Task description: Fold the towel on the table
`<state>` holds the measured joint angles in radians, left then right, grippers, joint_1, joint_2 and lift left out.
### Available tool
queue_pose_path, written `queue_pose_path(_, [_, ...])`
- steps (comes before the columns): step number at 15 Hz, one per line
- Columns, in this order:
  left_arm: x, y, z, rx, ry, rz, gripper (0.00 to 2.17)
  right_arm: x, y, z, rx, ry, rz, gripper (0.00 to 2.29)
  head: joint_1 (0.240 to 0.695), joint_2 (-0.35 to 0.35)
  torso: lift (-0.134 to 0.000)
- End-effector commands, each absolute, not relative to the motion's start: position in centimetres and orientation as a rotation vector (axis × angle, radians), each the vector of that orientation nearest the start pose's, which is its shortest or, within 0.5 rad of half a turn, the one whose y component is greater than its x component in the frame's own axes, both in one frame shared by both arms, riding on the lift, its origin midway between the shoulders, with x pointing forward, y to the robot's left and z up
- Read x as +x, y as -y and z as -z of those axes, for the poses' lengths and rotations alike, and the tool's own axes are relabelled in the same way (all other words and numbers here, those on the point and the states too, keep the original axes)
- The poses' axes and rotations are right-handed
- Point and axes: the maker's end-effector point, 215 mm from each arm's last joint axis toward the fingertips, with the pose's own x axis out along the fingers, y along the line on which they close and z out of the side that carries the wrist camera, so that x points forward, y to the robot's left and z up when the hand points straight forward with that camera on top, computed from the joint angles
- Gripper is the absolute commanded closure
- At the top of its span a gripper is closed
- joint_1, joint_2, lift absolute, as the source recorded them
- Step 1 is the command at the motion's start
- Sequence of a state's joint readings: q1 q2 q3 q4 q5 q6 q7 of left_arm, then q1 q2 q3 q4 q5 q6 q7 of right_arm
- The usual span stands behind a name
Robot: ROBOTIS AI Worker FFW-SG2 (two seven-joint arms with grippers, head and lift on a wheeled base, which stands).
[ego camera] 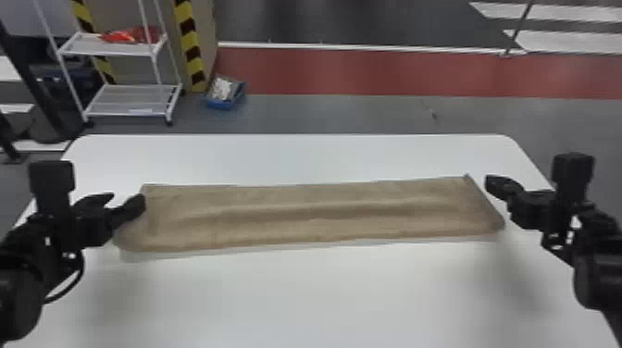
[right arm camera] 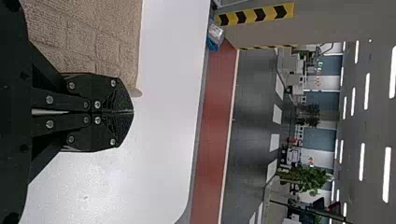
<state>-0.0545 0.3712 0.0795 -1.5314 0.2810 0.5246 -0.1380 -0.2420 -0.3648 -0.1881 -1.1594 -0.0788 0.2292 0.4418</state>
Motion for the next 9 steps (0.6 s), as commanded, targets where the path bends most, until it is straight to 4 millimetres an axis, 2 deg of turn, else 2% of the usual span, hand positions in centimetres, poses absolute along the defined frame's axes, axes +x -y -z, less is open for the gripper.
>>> queue_pose_path(1, [57.6,-38.2,44.6,0.038,-0.493,0.028,0.52,61.6,43.9,42.8,-0.092,-0.377,-0.115,1.38,0.695,-0.050,-0.128])
queue_pose_path(2, [57.5,-38.1,44.8,0.040,-0.500,0.031,0.52,61.5,43.8,42.9,-0.091,-0.378,-0.115,1.38,0.695,-0.051,-0.128])
queue_pose_path(4, [57.4,-38.1,44.9,0.039,-0.506,0.032,0.73,61.5,43.8,42.9,-0.092,-0.376,-0.116,1.38,0.695,-0.052,-0.128])
queue_pose_path(5, [57.3,-37.9,45.0,0.034,-0.507,0.033,0.73,61.5,44.0,42.9,-0.092,-0.376,-0.114,1.38,0.695,-0.053,-0.128])
queue_pose_path(6, [57.2,-37.7,44.8,0.032,-0.503,0.038,0.84,61.4,44.0,42.9,-0.091,-0.373,-0.112,1.38,0.695,-0.053,-0.128])
queue_pose_path(7, [57.4,-37.3,43.9,0.031,-0.483,0.040,0.97,61.4,44.0,42.8,-0.090,-0.373,-0.112,1.38,0.695,-0.055,-0.128])
queue_pose_path(9, [57.2,-36.6,42.7,0.024,-0.460,0.056,0.97,61.3,44.2,42.9,-0.089,-0.372,-0.110,1.38,0.695,-0.059,-0.128])
